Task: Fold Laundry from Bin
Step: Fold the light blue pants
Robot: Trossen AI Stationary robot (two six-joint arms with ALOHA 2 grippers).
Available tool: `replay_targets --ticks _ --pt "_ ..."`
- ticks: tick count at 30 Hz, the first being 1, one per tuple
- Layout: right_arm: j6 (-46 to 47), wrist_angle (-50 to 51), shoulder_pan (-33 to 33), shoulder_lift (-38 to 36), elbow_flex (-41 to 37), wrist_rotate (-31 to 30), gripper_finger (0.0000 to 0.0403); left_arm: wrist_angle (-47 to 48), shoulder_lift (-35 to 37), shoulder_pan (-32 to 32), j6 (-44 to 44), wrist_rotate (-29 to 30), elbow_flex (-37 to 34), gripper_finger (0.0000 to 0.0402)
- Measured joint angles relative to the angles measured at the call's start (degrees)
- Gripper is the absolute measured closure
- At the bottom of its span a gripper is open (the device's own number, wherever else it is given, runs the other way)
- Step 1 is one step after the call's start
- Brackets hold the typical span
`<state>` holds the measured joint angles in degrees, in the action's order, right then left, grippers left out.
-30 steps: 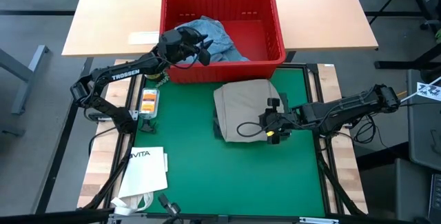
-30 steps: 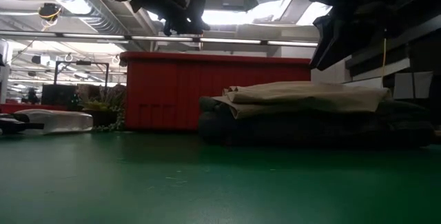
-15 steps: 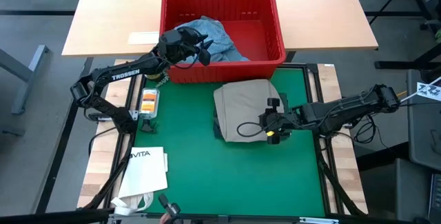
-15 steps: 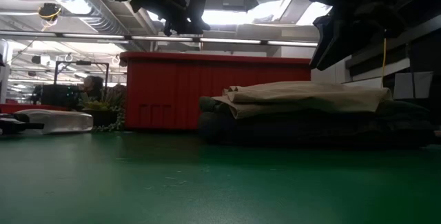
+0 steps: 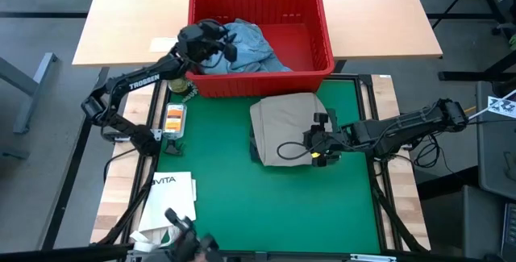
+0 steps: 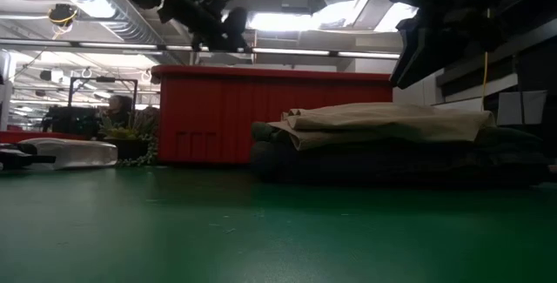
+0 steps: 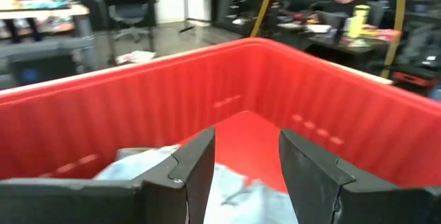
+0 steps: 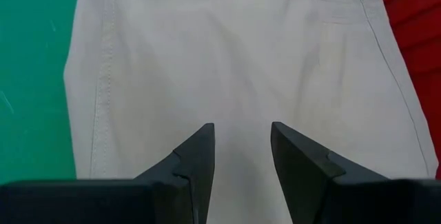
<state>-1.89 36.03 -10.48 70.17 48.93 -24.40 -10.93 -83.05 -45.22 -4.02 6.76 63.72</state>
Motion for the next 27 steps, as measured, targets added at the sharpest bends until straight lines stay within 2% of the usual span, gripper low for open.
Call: replay_targets --ticks 8,13,17,22,27 --pt "0.04 -0.09 0.0 0.0 0.0 0.0 0.026 2.58 -0.02 -8.42 -0.08 -0.08 0.04 0.0246" --pt "0.04 -0.86 0.0 0.0 0.0 0.0 0.026 4.22 -0.42 -11.24 0.65 -4.3 2.33 0.0246" --pt "0.07 -3.27 0.0 0.0 0.0 -0.02 0.026 12.0 -3.63 -11.31 3.21 -4.79 10.68 0.0246" --pt "0.07 -6.47 0.0 0.0 0.0 -0.02 0.026 23.45 -11.56 -10.46 7.44 -4.13 24.66 0.0246" --pt "0.07 -6.58 0.0 0.0 0.0 -0.02 0.026 35.4 -20.05 -10.81 10.79 1.44 36.32 0.0246"
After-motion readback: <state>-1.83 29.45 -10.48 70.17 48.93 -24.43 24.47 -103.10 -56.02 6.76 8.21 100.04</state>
